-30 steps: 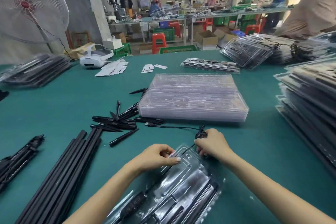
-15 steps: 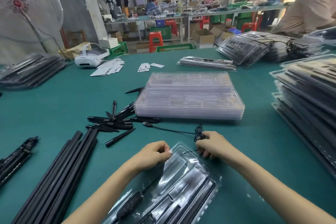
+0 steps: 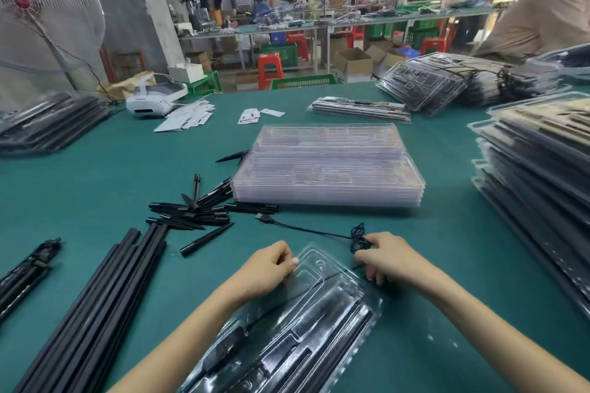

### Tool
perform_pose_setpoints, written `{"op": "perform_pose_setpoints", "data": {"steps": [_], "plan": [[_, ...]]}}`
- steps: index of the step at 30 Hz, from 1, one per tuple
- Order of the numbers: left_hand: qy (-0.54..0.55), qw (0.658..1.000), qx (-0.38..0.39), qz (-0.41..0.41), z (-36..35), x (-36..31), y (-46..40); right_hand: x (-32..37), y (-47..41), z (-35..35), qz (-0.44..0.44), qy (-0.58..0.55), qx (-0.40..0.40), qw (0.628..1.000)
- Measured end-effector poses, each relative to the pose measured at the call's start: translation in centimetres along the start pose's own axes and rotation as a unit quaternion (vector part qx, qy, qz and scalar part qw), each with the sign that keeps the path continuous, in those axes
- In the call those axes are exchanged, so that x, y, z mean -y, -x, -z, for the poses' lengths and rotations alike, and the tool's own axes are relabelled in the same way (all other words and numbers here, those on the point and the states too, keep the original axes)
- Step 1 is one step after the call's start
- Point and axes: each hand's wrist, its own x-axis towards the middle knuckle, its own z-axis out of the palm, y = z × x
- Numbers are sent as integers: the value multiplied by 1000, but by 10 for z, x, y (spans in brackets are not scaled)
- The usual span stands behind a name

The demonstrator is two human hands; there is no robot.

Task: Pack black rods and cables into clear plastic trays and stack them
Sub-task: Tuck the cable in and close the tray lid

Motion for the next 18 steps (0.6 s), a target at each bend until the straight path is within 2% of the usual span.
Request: {"op": "perform_pose_setpoints", "data": {"steps": [2, 4, 6, 8, 10, 14, 18], "plan": [[-25, 1000, -16, 5, -3, 1, -3, -2, 5, 6, -20, 110, -11, 994], [-17, 999, -22, 16, -2, 0, -6, -1, 9, 16, -29, 243, -54, 968], [-3, 999, -7, 31, 0, -4, -10, 8, 10, 26, 27, 250, -104, 962], [-30, 999, 11, 36, 0, -10, -14, 24, 6, 26, 146, 189, -114, 964], [-66, 997, 19, 38, -2, -17, -18, 42, -1, 16, 209, 185, -79, 957], [-63, 996, 59, 37, 2, -23, -23, 56, -17, -2, 170, 302, 58, 936], [6, 995, 82, 56, 8, -24, -22, 56, -21, 6, 164, 247, 140, 945]]}}
